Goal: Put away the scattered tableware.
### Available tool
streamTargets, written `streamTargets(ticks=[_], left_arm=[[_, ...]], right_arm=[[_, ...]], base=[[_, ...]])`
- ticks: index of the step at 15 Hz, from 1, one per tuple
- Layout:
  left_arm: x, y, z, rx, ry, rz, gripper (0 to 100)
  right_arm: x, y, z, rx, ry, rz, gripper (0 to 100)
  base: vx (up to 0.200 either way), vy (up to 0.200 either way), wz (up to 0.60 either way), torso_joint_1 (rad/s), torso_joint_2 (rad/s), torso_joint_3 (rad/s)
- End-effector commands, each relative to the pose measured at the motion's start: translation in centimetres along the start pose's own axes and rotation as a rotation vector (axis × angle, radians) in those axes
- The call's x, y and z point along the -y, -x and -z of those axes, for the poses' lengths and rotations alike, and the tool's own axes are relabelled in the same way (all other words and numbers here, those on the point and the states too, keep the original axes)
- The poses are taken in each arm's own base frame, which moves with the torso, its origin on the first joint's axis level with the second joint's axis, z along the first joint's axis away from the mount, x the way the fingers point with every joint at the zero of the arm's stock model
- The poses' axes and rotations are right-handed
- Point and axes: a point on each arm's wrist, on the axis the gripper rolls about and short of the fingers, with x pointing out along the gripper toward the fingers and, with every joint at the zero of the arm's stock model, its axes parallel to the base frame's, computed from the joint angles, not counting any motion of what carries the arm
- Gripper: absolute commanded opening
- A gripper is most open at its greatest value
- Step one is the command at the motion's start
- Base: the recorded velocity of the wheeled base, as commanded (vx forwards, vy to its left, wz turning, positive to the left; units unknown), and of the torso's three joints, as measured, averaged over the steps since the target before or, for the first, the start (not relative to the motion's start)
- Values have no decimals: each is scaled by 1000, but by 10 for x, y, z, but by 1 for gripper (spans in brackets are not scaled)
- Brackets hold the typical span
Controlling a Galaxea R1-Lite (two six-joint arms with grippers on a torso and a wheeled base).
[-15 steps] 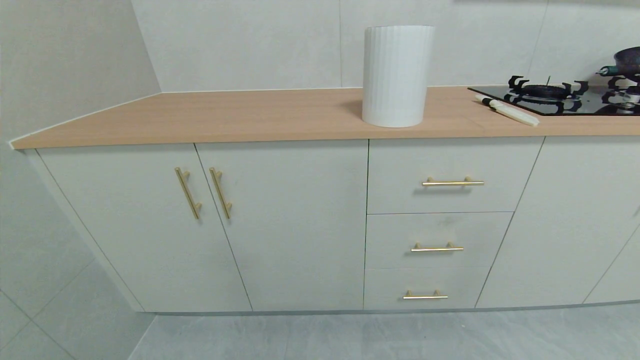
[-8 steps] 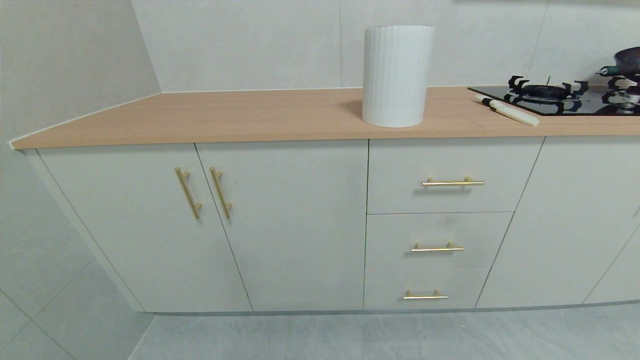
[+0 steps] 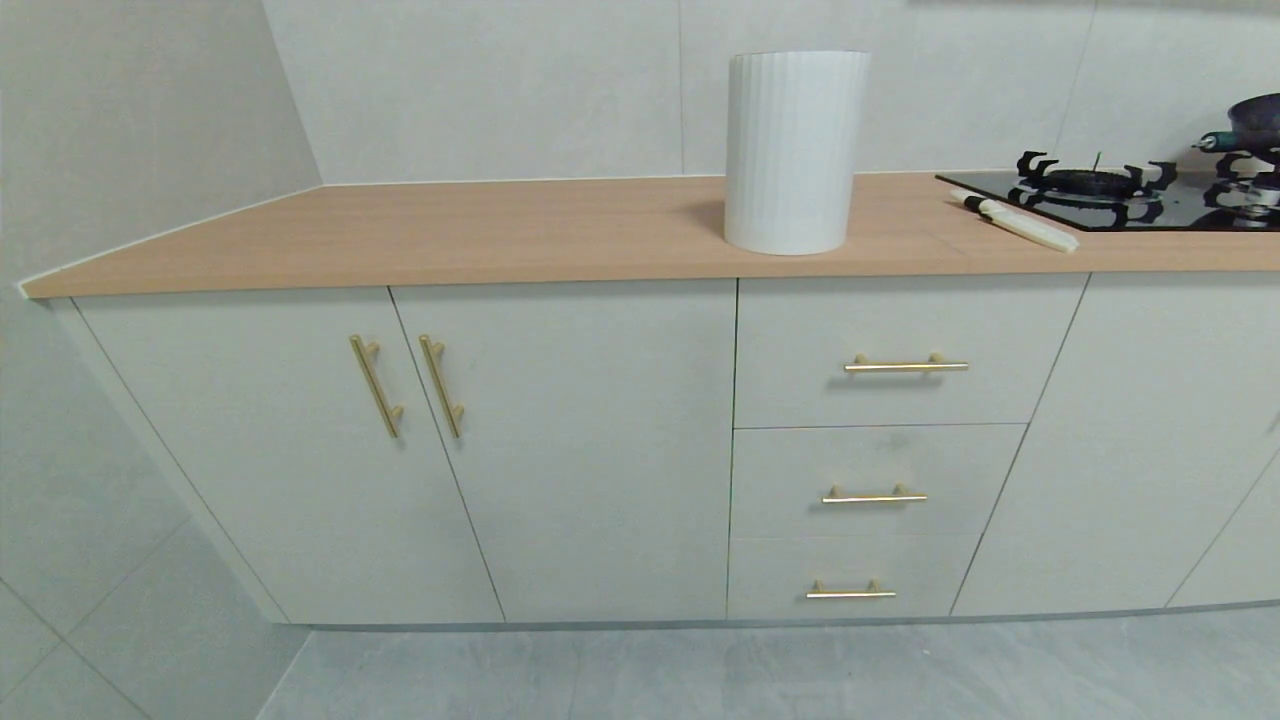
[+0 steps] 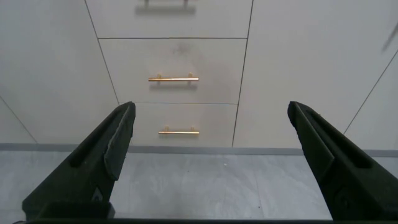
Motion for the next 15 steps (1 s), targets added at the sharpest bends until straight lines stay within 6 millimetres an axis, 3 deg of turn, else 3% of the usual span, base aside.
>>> streamTargets(ticks=[1,4,15], left_arm=[[0,0,0,0,0,-1,100],[0,0,0,-2,-4,-1,100],[0,0,0,0,-3,-1,100]], right_arm=[[0,0,0,-5,3,0,100],[0,0,0,-5,6,-17,100],[0,0,0,-5,4,-18,100]], base=[[0,0,0,0,0,0],[0,0,0,0,0,0],[200,0,0,3,2,2]])
